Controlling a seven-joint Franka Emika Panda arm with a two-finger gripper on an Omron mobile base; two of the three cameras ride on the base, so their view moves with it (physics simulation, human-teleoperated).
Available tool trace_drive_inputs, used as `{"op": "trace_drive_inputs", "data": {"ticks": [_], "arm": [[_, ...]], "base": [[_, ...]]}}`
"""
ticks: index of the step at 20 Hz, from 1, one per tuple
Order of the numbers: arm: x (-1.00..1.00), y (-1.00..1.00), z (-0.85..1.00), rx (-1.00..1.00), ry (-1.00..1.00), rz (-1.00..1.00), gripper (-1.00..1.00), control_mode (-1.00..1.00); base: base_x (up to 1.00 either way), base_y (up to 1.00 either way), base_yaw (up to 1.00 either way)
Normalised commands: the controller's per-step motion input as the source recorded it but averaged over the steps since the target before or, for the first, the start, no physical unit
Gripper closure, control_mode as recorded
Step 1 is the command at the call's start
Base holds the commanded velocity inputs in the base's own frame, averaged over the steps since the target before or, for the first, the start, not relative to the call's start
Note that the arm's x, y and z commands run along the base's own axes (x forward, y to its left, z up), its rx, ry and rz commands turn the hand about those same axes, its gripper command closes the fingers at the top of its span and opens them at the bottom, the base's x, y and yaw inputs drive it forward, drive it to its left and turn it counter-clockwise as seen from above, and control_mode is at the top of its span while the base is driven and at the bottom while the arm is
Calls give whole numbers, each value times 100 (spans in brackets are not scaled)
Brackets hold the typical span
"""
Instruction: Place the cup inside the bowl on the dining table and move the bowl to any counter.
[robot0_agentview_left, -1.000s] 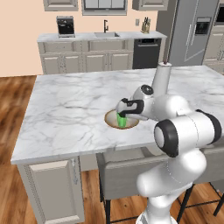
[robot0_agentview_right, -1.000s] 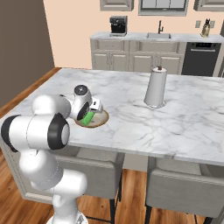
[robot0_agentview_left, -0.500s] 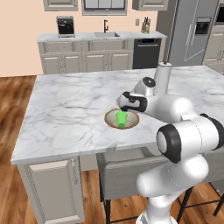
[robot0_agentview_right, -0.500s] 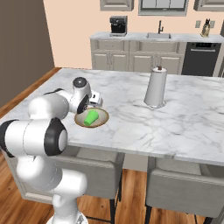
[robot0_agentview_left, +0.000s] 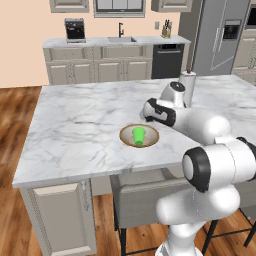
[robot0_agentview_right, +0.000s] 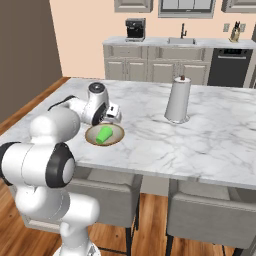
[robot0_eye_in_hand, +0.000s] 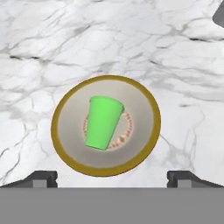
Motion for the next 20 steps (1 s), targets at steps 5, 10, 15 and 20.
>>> {"op": "trace_drive_inputs", "data": {"ticks": [5,10,15,20], "arm": [[-3,-19,0,0,17,0,-100,-100],[0,-20,-3,0,4,0,-100,-100],[19,-27,-24,0,0,0,-100,-100],[20,-17,-37,0,0,0,-100,-100]], "base": [[0,0,0],[0,0,0],[0,0,0],[0,0,0]]}}
